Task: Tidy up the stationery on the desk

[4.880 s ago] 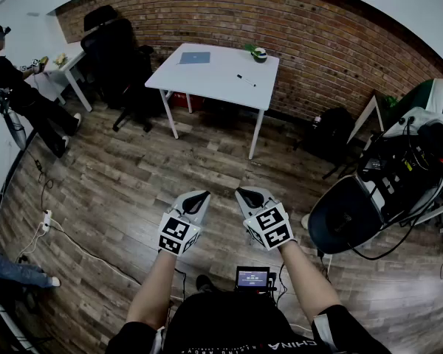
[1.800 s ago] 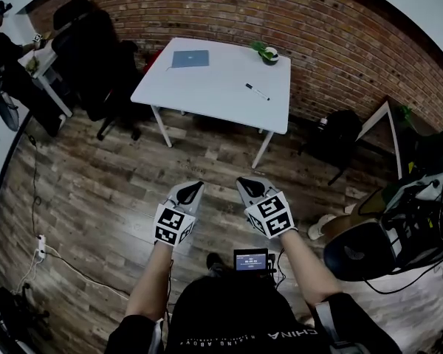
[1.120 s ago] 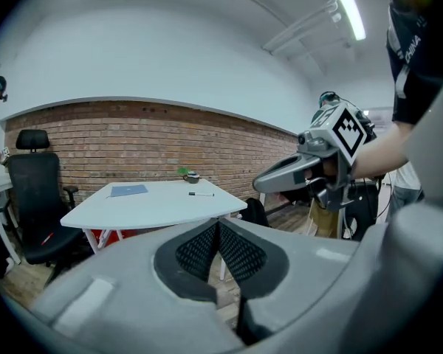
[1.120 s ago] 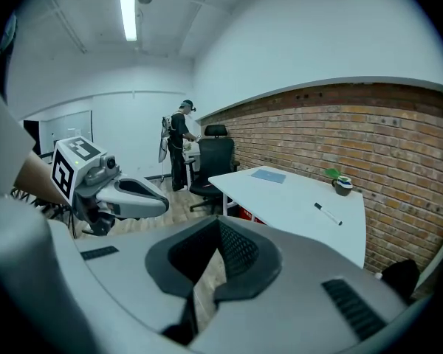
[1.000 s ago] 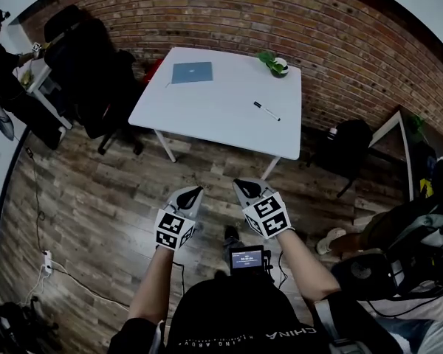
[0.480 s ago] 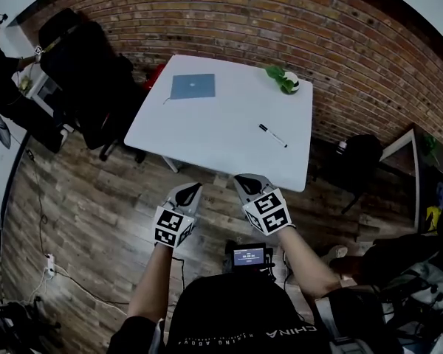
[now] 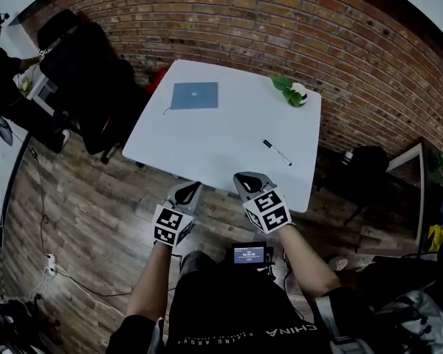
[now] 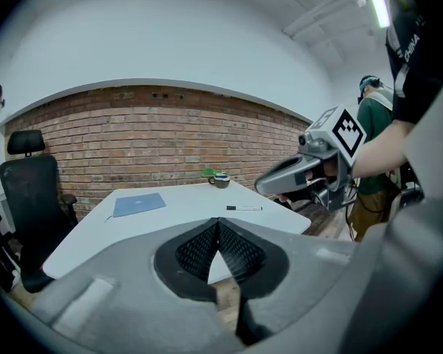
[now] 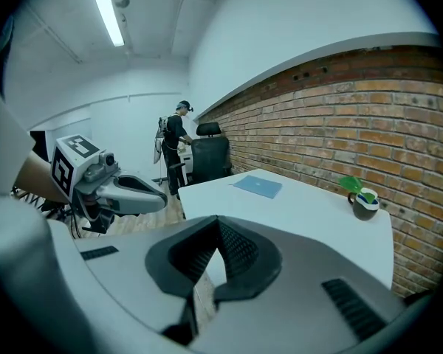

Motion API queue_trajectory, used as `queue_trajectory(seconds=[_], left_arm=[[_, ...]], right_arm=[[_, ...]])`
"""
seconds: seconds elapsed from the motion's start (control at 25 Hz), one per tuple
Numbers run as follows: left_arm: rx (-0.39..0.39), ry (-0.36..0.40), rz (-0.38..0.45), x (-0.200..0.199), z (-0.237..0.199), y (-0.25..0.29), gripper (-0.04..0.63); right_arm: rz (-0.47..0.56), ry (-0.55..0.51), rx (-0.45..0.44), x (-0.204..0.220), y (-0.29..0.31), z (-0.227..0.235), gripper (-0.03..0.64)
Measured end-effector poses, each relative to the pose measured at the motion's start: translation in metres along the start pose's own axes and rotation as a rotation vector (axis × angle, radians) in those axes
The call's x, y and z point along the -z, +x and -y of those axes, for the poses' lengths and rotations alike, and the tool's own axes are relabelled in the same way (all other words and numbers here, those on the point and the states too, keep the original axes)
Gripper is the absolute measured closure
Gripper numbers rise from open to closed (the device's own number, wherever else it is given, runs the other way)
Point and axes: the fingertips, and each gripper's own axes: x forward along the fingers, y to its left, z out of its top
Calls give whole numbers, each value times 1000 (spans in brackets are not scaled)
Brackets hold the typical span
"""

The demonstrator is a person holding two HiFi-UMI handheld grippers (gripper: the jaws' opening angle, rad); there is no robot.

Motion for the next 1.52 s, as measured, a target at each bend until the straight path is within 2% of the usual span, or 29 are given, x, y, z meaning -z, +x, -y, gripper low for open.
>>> queue_trajectory(seconds=[0.44, 1.12, 1.52], left_arm=[[33, -2, 1, -2, -66, 43, 591], [238, 40, -13, -25, -227, 125, 590], [344, 71, -12, -35, -260, 154, 589]], right_arm=[[-25, 11, 31, -15, 57, 32, 607], [-71, 110, 194, -90, 197, 81, 607], [-79, 164, 290, -104, 223, 98, 607]])
